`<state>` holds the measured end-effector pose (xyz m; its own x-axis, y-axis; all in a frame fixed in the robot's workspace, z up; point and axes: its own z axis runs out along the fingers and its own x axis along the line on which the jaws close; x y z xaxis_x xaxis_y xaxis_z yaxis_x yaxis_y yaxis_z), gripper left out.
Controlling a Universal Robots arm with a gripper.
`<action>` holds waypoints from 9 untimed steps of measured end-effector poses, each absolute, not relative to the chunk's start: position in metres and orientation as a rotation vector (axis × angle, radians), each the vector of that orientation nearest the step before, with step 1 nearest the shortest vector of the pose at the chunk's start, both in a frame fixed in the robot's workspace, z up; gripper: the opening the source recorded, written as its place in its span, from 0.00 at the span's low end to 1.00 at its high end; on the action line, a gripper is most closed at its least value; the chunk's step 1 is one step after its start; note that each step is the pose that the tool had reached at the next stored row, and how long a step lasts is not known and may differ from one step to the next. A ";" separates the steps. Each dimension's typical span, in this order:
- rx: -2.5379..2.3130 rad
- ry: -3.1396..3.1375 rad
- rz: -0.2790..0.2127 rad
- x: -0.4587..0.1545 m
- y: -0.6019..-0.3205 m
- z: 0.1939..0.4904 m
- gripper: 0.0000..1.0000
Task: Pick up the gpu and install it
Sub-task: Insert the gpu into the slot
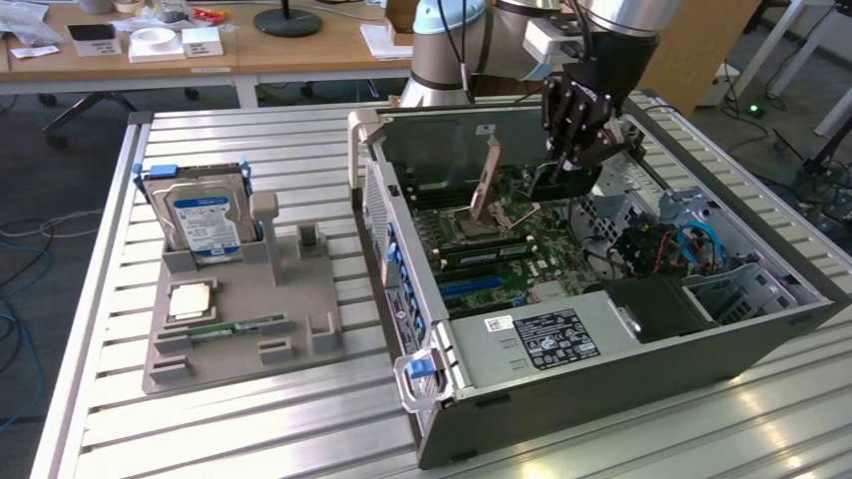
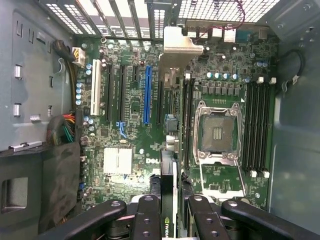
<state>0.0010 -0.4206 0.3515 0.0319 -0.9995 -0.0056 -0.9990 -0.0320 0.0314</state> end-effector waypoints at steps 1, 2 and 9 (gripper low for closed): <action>2.243 -2.172 -0.040 0.001 -0.421 0.351 0.26; 2.243 -2.172 -0.040 0.001 -0.421 0.351 0.26; 2.243 -2.172 -0.040 -0.001 -0.421 0.348 0.26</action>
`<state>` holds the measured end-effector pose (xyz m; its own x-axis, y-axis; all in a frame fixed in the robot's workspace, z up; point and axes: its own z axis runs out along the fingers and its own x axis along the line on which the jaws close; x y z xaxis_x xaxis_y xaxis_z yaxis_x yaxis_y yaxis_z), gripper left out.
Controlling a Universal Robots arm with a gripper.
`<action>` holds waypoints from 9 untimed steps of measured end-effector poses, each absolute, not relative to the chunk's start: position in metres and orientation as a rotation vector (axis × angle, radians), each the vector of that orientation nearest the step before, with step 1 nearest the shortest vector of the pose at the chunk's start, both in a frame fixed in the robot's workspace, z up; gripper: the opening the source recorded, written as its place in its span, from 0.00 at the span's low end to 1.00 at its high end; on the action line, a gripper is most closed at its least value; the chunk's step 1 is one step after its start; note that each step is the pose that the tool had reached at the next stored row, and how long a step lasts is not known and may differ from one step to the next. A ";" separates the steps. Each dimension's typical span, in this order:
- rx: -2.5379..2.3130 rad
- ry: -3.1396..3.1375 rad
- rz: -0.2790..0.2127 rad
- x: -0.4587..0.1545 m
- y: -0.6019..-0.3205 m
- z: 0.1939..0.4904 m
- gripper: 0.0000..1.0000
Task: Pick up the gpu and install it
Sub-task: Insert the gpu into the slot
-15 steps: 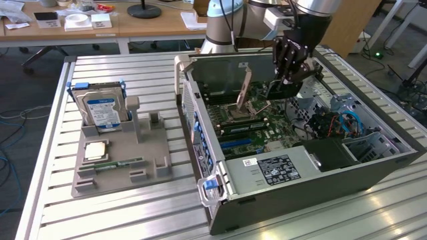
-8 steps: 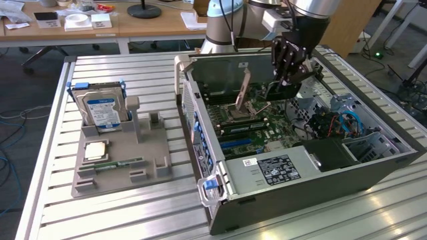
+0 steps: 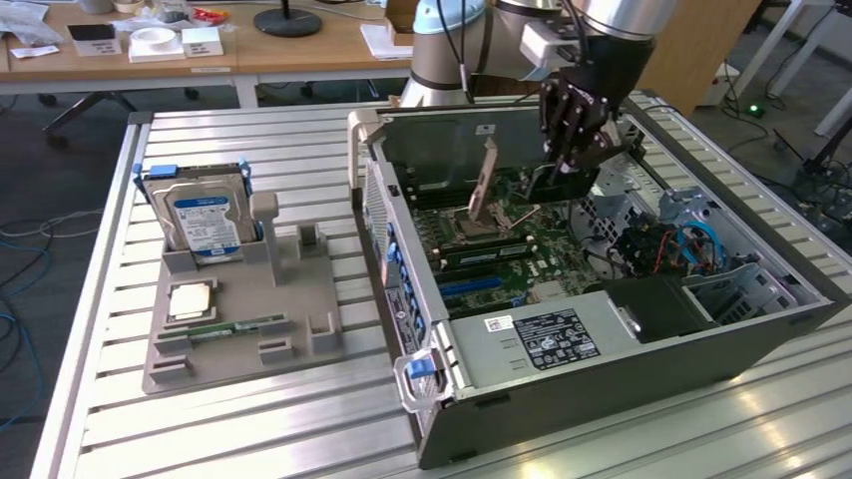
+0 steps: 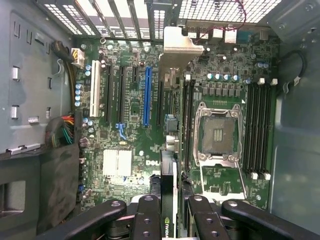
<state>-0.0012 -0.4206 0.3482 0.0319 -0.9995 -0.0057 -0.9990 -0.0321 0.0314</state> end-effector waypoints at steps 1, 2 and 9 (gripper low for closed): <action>2.243 -2.172 -0.040 -0.001 -0.421 0.348 0.26; 2.243 -2.173 -0.040 -0.002 -0.421 0.347 0.26; 2.244 -2.173 -0.039 -0.005 -0.421 0.343 0.26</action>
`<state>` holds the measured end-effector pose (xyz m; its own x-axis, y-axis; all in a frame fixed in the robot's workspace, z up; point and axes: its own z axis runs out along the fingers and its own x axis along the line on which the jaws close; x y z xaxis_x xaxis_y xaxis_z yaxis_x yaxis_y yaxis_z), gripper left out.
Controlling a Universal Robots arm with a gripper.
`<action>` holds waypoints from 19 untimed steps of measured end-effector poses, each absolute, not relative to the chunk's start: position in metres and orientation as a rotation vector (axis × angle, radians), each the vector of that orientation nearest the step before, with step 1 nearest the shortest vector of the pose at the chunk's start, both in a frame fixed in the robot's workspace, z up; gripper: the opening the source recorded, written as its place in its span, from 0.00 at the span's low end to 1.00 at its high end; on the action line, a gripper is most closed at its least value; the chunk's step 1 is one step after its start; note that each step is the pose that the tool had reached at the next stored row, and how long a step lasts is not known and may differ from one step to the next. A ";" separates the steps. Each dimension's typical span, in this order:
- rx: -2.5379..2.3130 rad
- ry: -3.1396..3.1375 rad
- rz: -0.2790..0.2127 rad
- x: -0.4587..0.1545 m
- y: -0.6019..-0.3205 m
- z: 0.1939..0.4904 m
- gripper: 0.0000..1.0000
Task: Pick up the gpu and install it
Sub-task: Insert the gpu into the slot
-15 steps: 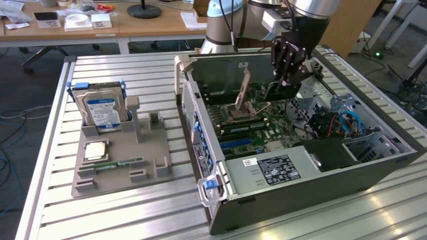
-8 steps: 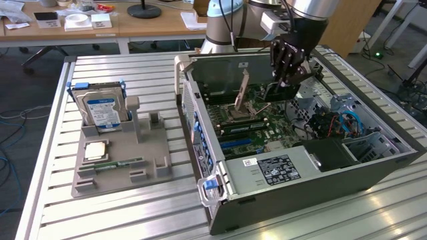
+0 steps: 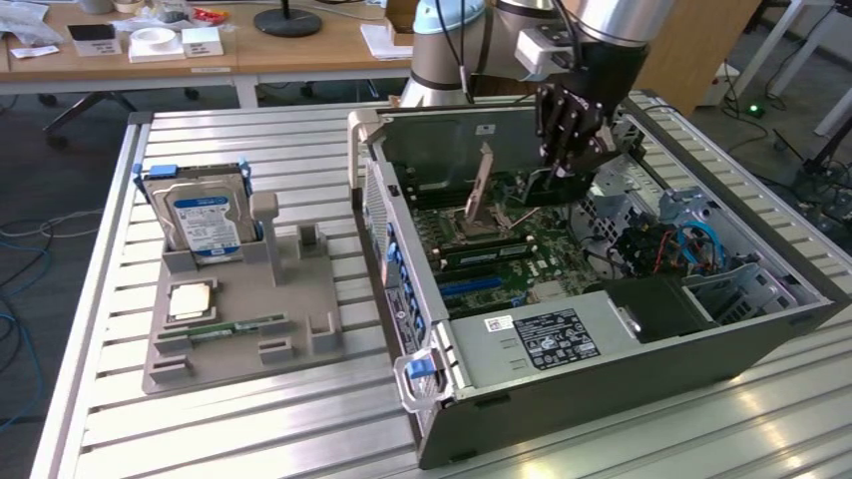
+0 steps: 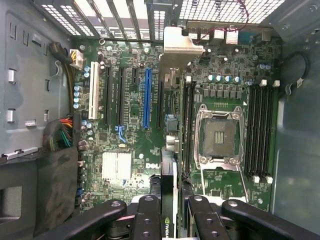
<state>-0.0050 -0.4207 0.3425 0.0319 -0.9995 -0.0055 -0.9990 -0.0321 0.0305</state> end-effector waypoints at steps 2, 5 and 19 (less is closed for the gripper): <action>2.244 -2.173 -0.039 -0.006 -0.421 0.341 0.26; 2.244 -2.173 -0.039 -0.006 -0.421 0.341 0.26; 2.244 -2.173 -0.039 -0.008 -0.425 0.339 0.26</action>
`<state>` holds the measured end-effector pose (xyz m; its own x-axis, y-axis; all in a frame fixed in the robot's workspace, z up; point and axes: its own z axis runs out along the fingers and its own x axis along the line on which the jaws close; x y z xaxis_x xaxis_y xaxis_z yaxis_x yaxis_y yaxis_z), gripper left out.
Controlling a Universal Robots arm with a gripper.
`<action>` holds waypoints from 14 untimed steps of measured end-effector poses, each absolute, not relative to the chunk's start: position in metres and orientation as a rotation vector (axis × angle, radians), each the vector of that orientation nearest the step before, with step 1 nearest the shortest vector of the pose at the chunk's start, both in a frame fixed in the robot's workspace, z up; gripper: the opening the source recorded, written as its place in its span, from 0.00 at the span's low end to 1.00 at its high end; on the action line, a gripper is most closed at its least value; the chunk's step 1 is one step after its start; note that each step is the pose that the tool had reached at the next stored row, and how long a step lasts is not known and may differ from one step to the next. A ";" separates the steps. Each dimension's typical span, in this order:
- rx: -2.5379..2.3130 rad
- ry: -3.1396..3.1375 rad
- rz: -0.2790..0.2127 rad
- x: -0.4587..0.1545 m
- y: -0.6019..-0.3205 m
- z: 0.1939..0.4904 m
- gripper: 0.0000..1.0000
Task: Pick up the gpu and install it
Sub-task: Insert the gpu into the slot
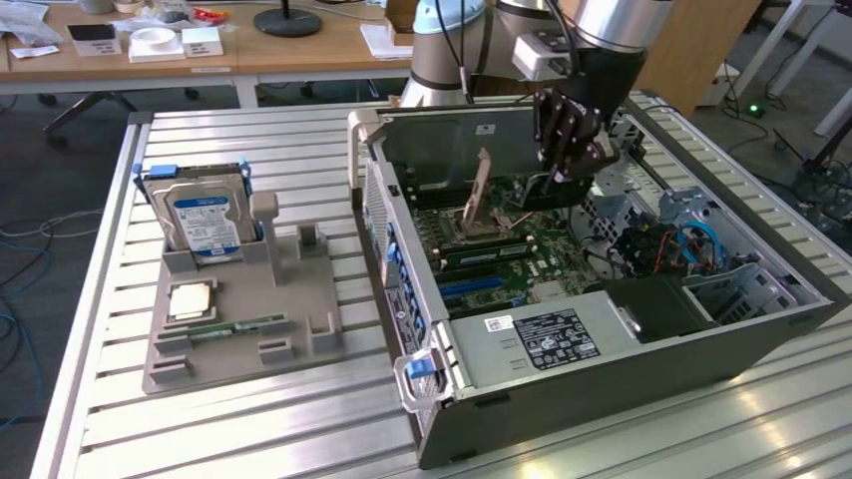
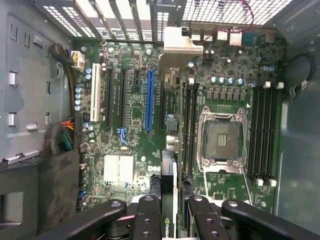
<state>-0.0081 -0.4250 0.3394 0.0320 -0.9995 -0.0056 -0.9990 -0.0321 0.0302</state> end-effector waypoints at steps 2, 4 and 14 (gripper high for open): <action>2.244 -2.173 -0.039 -0.008 -0.426 0.339 0.26; 2.244 -2.173 -0.039 -0.009 -0.426 0.339 0.26; 2.244 -2.173 -0.039 -0.010 -0.428 0.339 0.26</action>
<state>-0.0102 -0.4277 0.3385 0.0319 -0.9995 -0.0056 -0.9990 -0.0320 0.0302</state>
